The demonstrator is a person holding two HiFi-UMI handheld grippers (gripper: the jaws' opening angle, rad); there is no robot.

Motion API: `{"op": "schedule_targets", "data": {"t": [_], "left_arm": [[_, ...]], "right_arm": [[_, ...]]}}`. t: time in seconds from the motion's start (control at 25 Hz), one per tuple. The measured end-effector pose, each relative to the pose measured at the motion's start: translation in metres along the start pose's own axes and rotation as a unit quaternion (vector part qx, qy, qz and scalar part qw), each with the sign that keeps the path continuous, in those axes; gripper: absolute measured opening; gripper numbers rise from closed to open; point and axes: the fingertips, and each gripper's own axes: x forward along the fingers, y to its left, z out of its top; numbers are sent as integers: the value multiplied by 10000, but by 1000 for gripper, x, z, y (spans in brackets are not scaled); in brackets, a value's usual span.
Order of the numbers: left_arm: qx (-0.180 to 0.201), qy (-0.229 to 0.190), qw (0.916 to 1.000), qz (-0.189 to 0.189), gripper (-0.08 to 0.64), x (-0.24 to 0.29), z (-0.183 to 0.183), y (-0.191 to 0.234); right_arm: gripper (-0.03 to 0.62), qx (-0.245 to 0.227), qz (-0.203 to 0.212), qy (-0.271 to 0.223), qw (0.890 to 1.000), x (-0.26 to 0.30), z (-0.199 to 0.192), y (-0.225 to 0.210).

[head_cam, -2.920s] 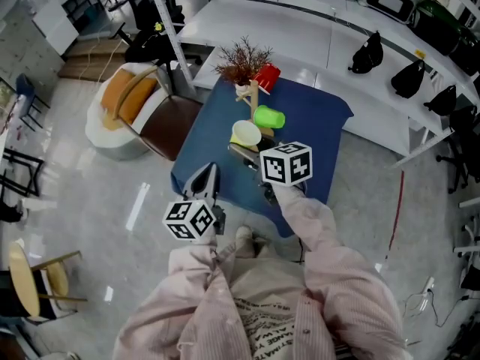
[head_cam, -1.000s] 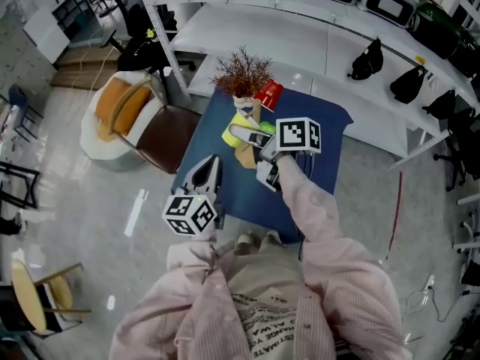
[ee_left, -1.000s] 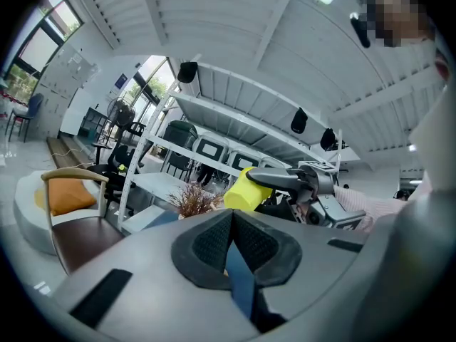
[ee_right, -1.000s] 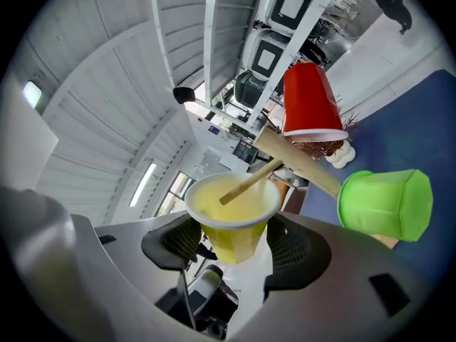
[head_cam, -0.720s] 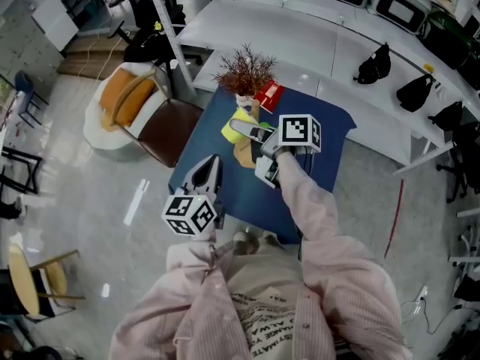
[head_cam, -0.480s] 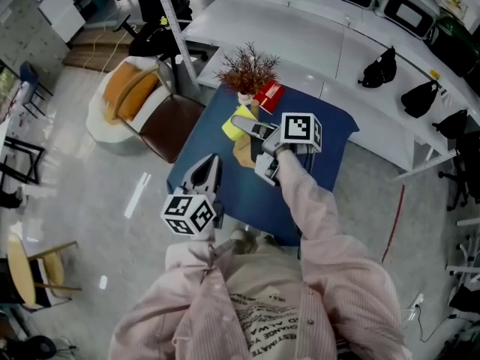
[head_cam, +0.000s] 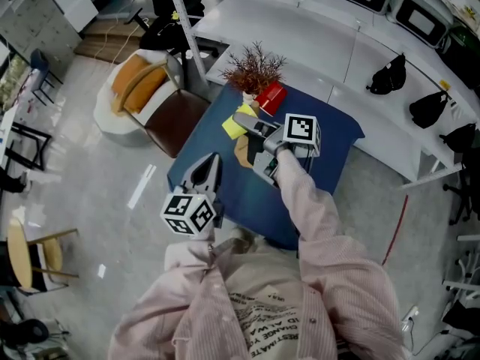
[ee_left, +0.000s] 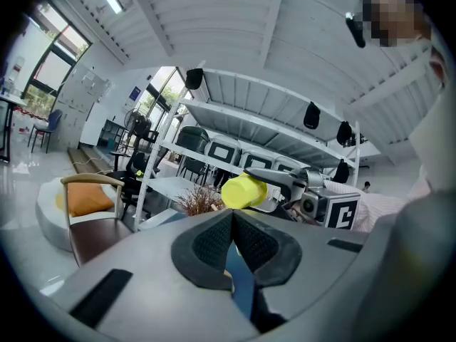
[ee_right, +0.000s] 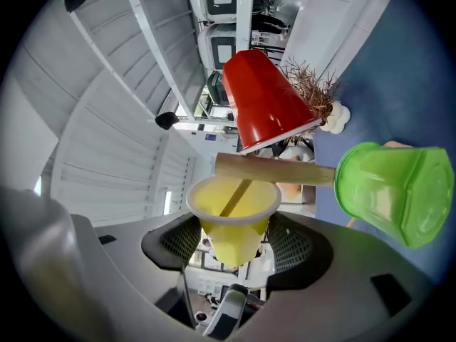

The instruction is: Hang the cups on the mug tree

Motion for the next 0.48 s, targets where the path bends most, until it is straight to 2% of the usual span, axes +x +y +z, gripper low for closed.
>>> {"op": "schedule_targets", "data": {"t": [0.28, 0.48], "left_arm": [[4, -70, 9998, 166, -2, -2, 0, 0], [-1, -98, 9996, 247, -2, -2, 1, -2]], "right_arm": [[277, 488, 100, 20, 9988, 1, -1, -3], [278, 652, 106, 78, 9978, 1, 0, -5]]}}
